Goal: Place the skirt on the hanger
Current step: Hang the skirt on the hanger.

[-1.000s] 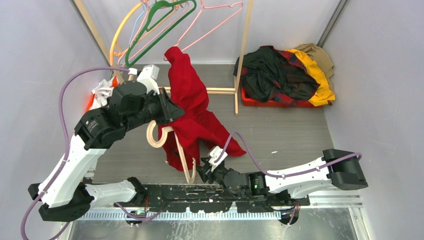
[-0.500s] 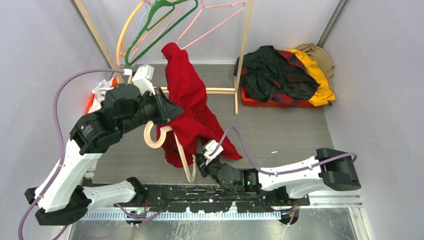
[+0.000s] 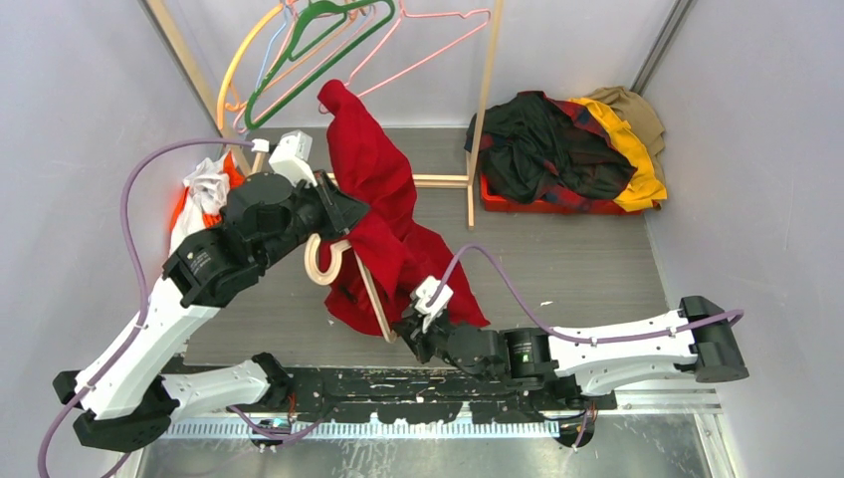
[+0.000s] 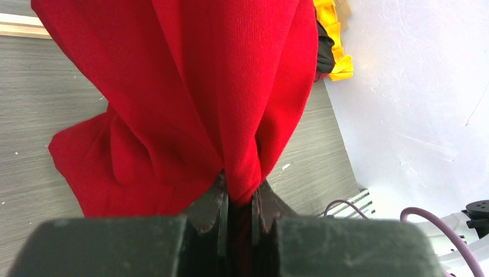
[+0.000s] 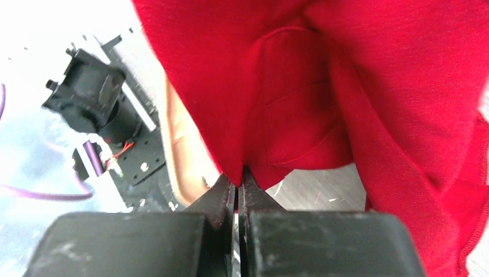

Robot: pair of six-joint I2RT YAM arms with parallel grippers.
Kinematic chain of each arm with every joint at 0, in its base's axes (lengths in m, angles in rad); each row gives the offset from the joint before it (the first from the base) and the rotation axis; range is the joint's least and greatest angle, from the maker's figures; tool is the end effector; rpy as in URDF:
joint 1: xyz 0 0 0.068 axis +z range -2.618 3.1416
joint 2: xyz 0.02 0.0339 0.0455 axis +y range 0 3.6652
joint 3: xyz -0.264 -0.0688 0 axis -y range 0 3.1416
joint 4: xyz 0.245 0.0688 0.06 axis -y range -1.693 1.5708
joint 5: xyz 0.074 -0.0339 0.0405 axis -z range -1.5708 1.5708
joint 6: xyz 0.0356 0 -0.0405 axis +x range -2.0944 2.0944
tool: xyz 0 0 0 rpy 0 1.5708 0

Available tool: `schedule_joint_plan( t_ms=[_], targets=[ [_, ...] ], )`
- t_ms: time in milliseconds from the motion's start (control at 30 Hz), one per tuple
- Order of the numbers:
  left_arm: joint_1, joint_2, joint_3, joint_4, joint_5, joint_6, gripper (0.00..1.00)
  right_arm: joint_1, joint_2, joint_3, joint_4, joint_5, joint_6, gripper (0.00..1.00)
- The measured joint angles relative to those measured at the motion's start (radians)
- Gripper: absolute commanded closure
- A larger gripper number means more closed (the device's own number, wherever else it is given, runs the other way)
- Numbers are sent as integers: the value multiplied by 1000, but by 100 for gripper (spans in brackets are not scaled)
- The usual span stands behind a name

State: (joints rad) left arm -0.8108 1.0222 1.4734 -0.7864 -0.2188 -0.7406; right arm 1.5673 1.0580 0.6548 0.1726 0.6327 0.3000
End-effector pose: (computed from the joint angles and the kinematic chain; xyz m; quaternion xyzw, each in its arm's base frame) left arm 0.1292 -0.1247 0.4638 -0.0348 0.8120 -0.3396 0.4734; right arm 0.0219 0.2393 0.2791 -0.2853 0.7147 0.3294 0.5471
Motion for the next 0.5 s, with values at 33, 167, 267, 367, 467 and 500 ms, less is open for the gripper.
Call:
schedule_joint_plan(
  t_ms=[33,167,267,367,467,500],
  targets=[
    [0,-1,-9,24,-10,6,100,5,-3,16,-43,-26,12,99],
    [-4,-5,-51,92,-39,24,100,12,-3,54,-147,-123,47,99],
    [-6,-5,-64,109,-53,40,100,15,-15,62,-204,-188,70,99],
    [-7,-6,-71,134,-67,51,100,15,-57,63,-251,-245,89,99],
    [-8,-10,-90,175,-80,62,100,15,-110,77,-284,-284,105,99],
    [-8,-12,-101,192,-87,65,100,16,-123,84,-291,-294,108,99]
  ],
)
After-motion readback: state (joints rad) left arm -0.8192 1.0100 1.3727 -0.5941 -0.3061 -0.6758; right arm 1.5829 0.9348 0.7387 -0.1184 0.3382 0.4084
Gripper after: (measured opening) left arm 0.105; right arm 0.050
